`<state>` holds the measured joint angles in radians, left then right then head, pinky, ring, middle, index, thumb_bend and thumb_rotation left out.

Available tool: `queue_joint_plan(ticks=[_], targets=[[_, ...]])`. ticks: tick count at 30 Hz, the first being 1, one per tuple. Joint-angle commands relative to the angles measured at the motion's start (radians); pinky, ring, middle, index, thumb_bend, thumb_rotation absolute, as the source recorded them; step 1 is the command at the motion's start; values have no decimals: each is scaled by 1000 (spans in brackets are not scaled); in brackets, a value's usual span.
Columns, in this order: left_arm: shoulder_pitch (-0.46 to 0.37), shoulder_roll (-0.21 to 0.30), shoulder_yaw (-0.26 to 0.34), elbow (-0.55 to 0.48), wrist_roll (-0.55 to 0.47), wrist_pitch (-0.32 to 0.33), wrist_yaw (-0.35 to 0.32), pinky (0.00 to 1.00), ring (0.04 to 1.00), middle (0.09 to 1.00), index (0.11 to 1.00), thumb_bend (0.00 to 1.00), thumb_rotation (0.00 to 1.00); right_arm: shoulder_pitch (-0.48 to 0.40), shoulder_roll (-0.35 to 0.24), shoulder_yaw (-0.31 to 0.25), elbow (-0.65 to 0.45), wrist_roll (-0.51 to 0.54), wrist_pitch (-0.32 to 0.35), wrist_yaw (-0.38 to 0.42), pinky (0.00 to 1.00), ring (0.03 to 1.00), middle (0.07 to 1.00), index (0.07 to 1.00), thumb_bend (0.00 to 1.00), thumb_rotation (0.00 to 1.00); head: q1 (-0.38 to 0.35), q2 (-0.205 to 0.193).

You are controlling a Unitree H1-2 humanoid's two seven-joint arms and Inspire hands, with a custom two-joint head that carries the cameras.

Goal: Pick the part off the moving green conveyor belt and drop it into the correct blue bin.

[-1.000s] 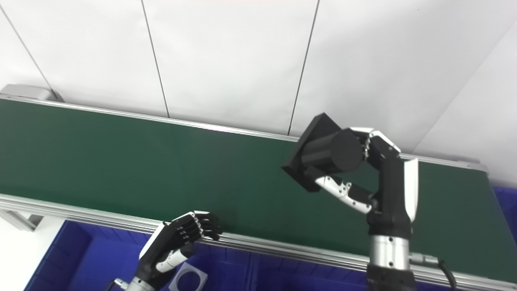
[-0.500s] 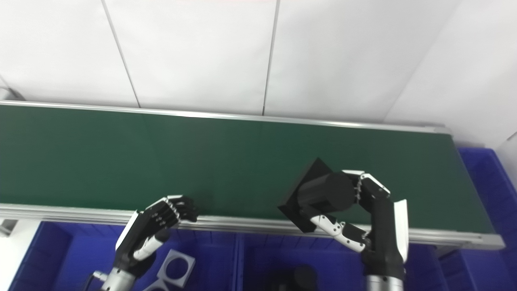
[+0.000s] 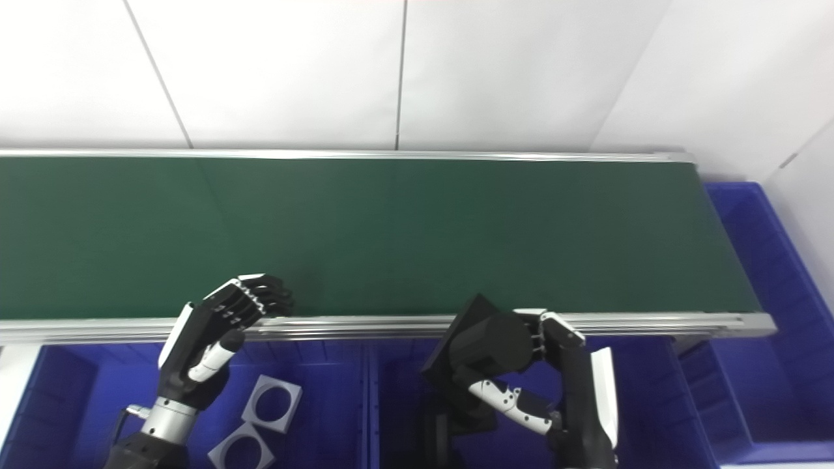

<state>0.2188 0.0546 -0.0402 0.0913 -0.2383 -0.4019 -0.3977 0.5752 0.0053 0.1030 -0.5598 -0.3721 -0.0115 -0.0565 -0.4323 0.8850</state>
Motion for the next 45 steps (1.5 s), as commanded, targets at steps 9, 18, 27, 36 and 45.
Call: queue_joint_plan(ticks=[9,18,27,36,45], targets=[[-42,28,-13,-44,-63,34,-10,592,620,642,668,832,599,1,34,9,12,-91,6,-12,318,451,533,540,493,0,-84,37],[-65,59,-22,-60,-96,66,-20,585,615,639,672,831,595,30,86,-4,7,-182,89,-29,321,442,534,536,493,0,-167,72],[-67,75,-14,-83,-113,81,-17,580,611,636,671,820,592,0,90,-3,67,-272,83,-49,319,447,540,535,492,0,-150,100],[-66,100,-4,-124,-120,124,-18,586,615,638,677,839,600,-135,73,50,107,-348,108,-1,320,442,528,544,493,0,-154,133],[-61,115,4,-160,-120,159,-14,585,617,640,678,831,597,-231,39,77,169,-377,215,87,326,445,526,552,492,0,-166,155]])
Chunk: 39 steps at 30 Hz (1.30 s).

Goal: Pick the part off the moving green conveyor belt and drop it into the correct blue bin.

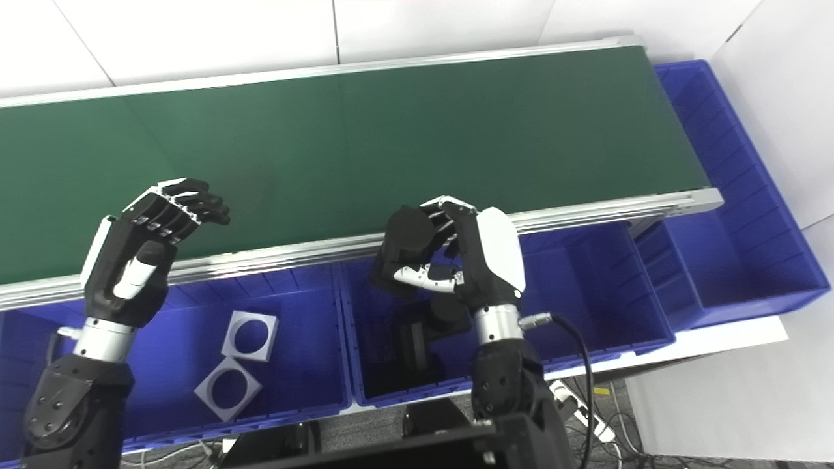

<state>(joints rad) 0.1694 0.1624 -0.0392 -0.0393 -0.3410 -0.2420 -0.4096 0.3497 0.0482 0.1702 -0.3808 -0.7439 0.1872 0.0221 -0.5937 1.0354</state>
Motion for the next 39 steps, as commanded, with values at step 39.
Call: queue_joint_plan(ticks=[39], targets=[[-6,-5,3,-4,-20,-29,-13,585,618,643,683,819,599,210,15,-139,-341,306,-132,-167,370,431,510,548,497,0,83,-51]])
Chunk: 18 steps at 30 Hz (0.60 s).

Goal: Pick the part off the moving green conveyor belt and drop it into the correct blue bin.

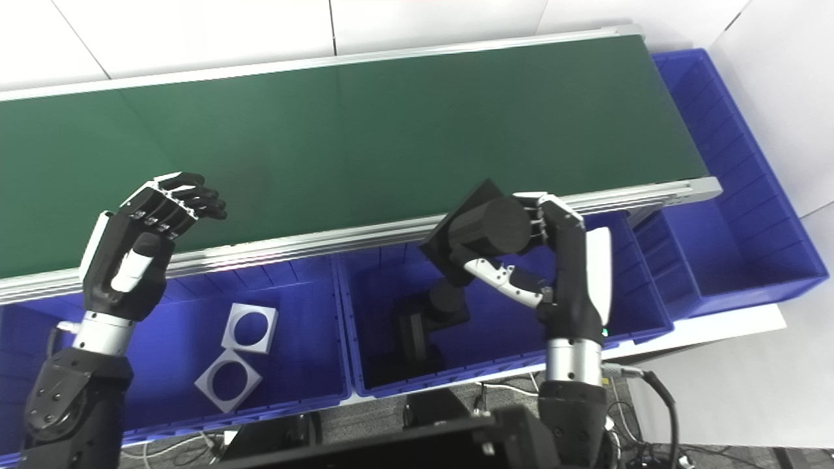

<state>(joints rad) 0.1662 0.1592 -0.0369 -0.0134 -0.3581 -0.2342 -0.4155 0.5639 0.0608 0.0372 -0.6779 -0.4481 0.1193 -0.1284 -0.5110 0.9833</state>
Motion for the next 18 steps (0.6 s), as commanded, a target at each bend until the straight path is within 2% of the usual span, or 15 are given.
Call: queue_joint_plan(ticks=[1,7,12,18], targets=[[0,-2,2,-32,-3,-37,-6,587,622,644,685,818,597,-8,1,-9,-49,14,-62,-14,356,436,513,544,496,0,4,1],[32,-8,6,-63,9,-44,11,593,622,646,685,810,599,-10,-17,-24,-28,-11,-59,-9,328,434,513,557,494,0,43,-2],[63,-3,11,-94,12,-36,18,599,631,653,690,815,607,21,-18,-29,58,-26,-94,-37,332,440,511,553,494,0,57,2],[93,-1,20,-113,0,-37,23,598,629,654,693,827,598,41,-19,-41,192,15,-156,-76,339,440,508,547,496,0,74,4]])
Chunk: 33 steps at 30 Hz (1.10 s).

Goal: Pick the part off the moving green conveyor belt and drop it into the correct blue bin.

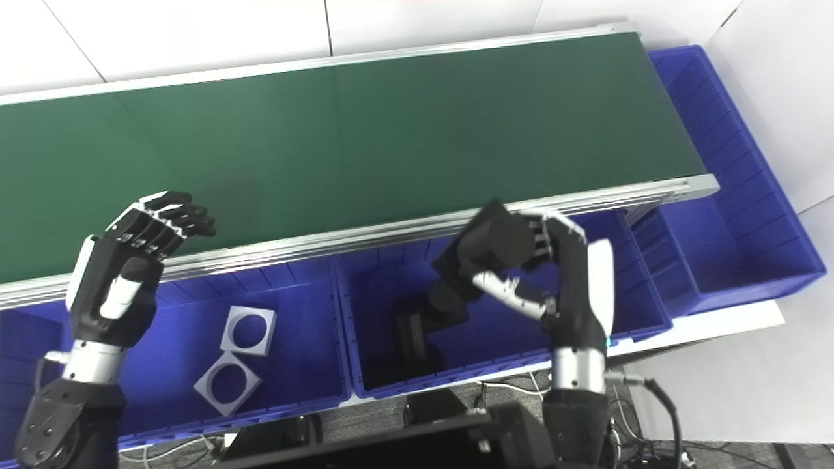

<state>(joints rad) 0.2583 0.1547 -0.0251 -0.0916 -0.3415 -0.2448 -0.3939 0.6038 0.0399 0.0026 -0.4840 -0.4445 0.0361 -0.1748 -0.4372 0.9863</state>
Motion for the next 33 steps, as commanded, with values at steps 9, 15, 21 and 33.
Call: queue_joint_plan(ticks=[9,15,21,33], targets=[[20,5,15,-45,-26,-29,2,596,624,650,688,829,595,-29,6,-35,193,43,-143,-98,362,442,503,542,498,0,16,6],[20,11,15,-51,-27,-17,4,595,627,653,689,827,591,-51,6,-45,272,48,-186,-133,350,442,505,543,497,0,15,6],[15,15,17,-41,-20,-30,1,591,623,651,689,825,598,-78,-1,-58,320,61,-197,-144,362,441,499,545,498,0,24,1],[16,14,18,-44,-19,-27,5,590,624,650,687,835,590,-143,-31,-80,469,69,-237,-180,406,441,492,543,499,0,23,2]])
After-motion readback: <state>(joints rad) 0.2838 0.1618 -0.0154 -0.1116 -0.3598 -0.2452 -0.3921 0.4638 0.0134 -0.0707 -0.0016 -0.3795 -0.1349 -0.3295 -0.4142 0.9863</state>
